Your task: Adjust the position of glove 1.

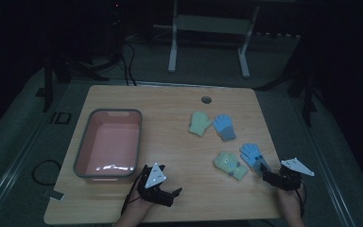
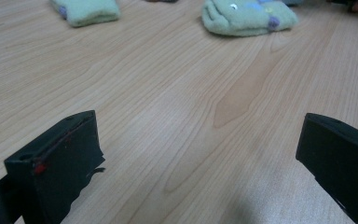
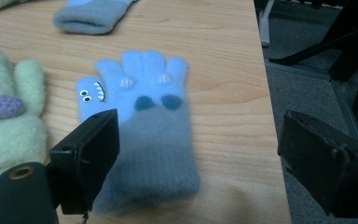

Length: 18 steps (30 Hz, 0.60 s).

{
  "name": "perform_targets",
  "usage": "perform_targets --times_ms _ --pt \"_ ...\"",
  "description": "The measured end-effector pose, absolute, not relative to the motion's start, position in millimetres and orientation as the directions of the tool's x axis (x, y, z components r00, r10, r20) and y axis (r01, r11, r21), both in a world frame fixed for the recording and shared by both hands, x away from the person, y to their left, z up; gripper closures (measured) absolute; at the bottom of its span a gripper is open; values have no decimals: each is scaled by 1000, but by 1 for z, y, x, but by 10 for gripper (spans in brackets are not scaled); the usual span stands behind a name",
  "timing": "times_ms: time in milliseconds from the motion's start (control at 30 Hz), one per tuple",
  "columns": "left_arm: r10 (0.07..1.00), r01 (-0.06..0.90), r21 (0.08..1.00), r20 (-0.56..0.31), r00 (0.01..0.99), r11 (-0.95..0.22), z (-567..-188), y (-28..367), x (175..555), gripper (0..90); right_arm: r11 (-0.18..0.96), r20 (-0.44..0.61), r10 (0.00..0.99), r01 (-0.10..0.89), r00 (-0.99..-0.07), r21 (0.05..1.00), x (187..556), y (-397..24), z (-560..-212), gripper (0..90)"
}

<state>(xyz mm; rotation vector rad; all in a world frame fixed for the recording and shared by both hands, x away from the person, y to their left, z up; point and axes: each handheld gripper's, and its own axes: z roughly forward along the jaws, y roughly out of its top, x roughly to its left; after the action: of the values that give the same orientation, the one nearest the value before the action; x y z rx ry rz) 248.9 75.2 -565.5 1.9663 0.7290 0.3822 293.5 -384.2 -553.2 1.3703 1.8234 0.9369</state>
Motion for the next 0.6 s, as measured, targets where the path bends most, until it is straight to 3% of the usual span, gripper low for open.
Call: perform_targets --times_ms 300,600 --pt "635 329 878 -37 772 -349 -566 75 249 1 220 -83 958 524 -273 823 300 -383 -550 118" --pt "633 324 876 -28 774 -357 -565 75 248 1 247 -111 951 495 -287 833 301 -378 -520 115"
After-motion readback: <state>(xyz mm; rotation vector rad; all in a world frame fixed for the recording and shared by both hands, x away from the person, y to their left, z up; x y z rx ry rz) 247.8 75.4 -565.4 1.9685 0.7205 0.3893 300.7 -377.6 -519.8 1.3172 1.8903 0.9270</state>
